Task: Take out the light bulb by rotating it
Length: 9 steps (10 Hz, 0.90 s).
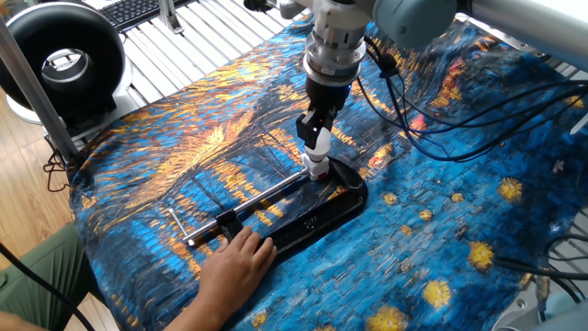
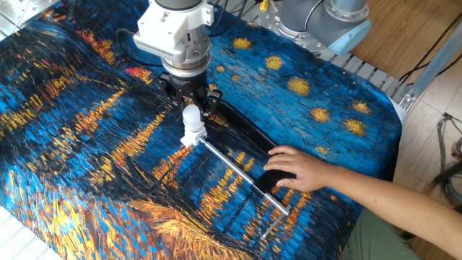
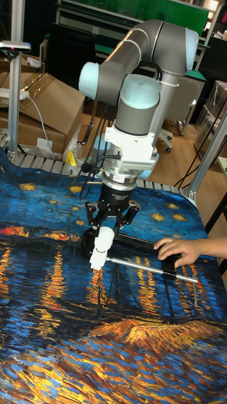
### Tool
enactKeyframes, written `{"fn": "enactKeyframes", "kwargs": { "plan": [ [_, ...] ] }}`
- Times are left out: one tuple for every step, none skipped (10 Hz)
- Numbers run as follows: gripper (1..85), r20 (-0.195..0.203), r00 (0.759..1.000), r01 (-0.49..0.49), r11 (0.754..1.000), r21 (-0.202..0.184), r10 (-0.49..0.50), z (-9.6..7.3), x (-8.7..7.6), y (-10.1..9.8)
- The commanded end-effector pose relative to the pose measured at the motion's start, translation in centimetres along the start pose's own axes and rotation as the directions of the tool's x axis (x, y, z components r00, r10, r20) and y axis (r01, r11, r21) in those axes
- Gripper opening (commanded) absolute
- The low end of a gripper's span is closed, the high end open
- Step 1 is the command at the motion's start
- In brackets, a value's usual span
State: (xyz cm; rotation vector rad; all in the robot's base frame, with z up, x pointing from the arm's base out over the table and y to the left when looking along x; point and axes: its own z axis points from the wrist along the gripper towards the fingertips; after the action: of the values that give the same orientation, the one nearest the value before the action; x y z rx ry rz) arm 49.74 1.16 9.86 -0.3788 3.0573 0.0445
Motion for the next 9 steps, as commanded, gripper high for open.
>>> {"fn": "enactKeyframes", "kwargs": {
  "plan": [
    [51.0,0.008,1.0,0.001,1.0,0.001,-0.001,-0.1,-0.2,-0.3],
    [50.3,0.01,1.0,0.001,1.0,0.001,-0.001,-0.1,-0.2,-0.3],
    [49.3,0.01,1.0,-0.004,1.0,0.001,0.004,-0.1,-0.2,-0.2],
    [49.0,0.012,1.0,-0.01,1.0,0.0,0.01,0.1,-0.3,0.1],
    [48.7,0.015,1.0,-0.016,1.0,0.001,0.016,0.2,-0.4,0.3],
    [48.7,0.017,1.0,-0.022,1.0,-0.001,0.022,0.3,-0.4,0.5],
    [48.7,0.014,0.999,-0.031,0.999,-0.014,0.031,0.2,-0.3,0.7],
    [48.7,0.009,0.999,-0.031,0.999,-0.017,0.031,0.1,-0.2,0.6],
    [48.7,0.006,1.0,-0.029,0.999,-0.017,0.03,-0.1,-0.1,0.4]
  ]
}}
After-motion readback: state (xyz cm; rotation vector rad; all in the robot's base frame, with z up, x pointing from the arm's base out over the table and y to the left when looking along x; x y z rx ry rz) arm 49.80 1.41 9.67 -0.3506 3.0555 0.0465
